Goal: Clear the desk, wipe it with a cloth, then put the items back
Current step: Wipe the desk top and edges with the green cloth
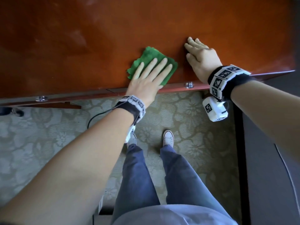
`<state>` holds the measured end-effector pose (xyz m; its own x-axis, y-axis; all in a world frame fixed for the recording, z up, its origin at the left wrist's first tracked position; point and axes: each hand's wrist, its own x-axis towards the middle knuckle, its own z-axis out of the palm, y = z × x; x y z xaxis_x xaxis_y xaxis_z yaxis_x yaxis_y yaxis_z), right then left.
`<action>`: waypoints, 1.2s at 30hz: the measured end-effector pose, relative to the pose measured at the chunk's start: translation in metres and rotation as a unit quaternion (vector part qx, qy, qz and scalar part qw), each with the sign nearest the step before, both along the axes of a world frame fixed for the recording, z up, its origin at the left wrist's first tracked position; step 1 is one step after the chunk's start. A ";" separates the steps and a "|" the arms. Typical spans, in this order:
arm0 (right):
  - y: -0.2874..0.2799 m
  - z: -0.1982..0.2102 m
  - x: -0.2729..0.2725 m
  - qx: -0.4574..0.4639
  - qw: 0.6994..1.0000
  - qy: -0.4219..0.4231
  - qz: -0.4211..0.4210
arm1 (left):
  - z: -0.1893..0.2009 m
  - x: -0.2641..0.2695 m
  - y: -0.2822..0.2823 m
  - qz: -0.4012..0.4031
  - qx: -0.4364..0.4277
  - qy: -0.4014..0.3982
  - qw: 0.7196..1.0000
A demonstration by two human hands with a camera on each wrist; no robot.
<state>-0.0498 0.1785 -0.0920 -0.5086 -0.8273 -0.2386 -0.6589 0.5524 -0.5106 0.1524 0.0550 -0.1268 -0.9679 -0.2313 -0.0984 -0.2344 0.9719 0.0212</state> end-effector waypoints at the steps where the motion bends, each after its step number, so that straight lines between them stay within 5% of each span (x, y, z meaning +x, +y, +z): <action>1: 0.000 -0.001 0.001 0.000 1.000 0.002 -0.002 | 0.001 0.010 -0.009 0.001 -0.006 -0.004 1.000; 8: -0.010 -0.007 0.025 0.042 0.997 0.050 -0.030 | 0.004 0.074 -0.064 0.022 -0.030 -0.011 0.999; 14: -0.066 -0.010 0.130 0.040 0.983 0.136 0.117 | 0.004 0.104 -0.093 0.025 -0.035 -0.006 0.999; 19: -0.123 -0.022 0.197 0.031 0.993 0.096 0.059 | 0.002 0.143 -0.129 0.028 -0.043 0.000 0.999; 27: -0.127 -0.036 0.201 0.029 0.988 0.149 0.036 | 0.003 0.221 -0.205 0.044 -0.039 -0.018 0.998; 36: -0.140 -0.025 0.204 0.015 0.993 0.108 -0.041 | 0.003 0.225 -0.211 0.044 -0.015 -0.028 0.999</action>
<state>0.1539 0.0389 -0.1170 -0.6167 -0.7746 -0.1404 -0.7030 0.6221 -0.3446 0.3779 -0.1557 -0.1237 -0.9366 -0.3195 -0.1438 -0.3195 0.9473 -0.0236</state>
